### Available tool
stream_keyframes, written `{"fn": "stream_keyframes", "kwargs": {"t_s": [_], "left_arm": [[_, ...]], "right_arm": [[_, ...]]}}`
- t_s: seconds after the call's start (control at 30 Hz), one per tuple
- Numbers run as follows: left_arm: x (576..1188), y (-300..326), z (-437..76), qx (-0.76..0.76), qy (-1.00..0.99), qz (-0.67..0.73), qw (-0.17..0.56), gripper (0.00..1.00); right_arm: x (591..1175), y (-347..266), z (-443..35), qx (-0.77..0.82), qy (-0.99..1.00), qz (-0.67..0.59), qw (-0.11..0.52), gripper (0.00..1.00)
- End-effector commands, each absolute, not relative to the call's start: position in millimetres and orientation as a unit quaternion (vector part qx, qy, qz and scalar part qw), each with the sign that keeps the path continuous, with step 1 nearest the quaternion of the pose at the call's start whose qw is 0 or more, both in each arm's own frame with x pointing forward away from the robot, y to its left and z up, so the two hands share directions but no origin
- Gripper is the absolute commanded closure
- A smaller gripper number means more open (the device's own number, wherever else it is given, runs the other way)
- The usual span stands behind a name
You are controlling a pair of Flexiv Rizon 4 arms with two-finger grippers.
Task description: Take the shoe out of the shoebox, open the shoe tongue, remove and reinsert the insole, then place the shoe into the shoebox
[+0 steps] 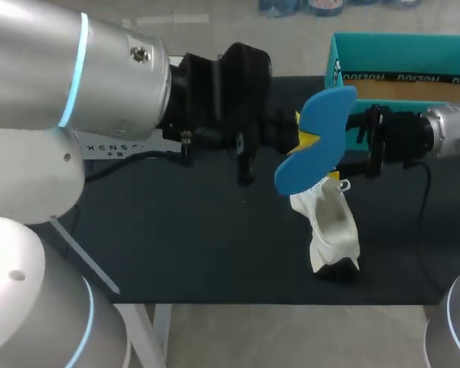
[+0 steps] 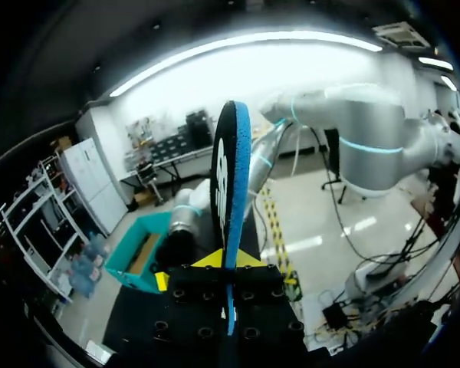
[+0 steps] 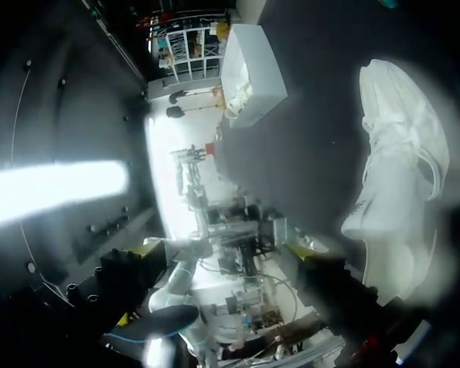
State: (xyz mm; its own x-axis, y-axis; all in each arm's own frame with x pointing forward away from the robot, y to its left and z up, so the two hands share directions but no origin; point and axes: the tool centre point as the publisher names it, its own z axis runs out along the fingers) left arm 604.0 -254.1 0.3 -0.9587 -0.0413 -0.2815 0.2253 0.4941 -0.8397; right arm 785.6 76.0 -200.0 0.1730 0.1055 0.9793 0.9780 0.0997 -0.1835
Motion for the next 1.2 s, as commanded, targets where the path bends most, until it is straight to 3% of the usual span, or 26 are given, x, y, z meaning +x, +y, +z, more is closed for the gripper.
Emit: {"fn": "stream_keyframes", "kwargs": {"t_s": [0.03,0.4,1.2], "left_arm": [[601.9,-240.6,-27.8,0.079,0.826,-0.536,0.157,1.0],[623.3,-224.4,-91.2,0.067,0.824,-0.528,0.196,1.0],[623.3,-224.4,-91.2,0.067,0.824,-0.528,0.196,1.0]], "right_arm": [[785.1,77.2,-200.3,-0.539,-0.503,-0.401,0.544,0.0],[785.1,77.2,-200.3,-0.539,-0.503,-0.401,0.544,0.0],[785.1,77.2,-200.3,-0.539,-0.503,-0.401,0.544,0.0]]}}
